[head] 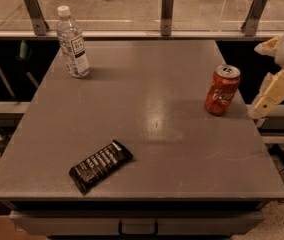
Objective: Move coke can near blue plastic bottle
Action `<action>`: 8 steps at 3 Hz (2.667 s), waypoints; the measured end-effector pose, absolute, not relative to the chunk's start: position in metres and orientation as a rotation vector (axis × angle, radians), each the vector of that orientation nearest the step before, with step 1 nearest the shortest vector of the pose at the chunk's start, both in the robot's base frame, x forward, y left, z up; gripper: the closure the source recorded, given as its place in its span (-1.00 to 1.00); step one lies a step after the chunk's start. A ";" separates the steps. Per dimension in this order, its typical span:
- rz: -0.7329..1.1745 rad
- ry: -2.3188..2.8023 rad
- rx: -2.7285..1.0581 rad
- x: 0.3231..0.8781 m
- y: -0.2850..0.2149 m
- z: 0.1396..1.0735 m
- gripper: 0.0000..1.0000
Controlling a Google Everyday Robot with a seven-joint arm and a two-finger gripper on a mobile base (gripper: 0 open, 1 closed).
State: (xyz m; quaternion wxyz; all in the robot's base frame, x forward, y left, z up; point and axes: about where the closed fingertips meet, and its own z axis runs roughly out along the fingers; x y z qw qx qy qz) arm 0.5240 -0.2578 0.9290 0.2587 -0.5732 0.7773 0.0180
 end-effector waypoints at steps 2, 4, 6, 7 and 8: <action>0.357 1.968 -1.433 0.561 -0.239 0.877 -1.00; 0.614 1.862 -1.331 0.571 -0.203 0.876 -0.17; 0.675 1.761 -1.247 0.578 -0.198 0.923 0.76; 0.672 1.751 -1.245 0.580 -0.197 0.927 1.00; 0.672 1.751 -1.245 0.580 -0.197 0.927 1.00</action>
Offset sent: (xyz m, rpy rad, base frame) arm 0.0514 0.0316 -0.0689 0.4563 0.0098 0.0760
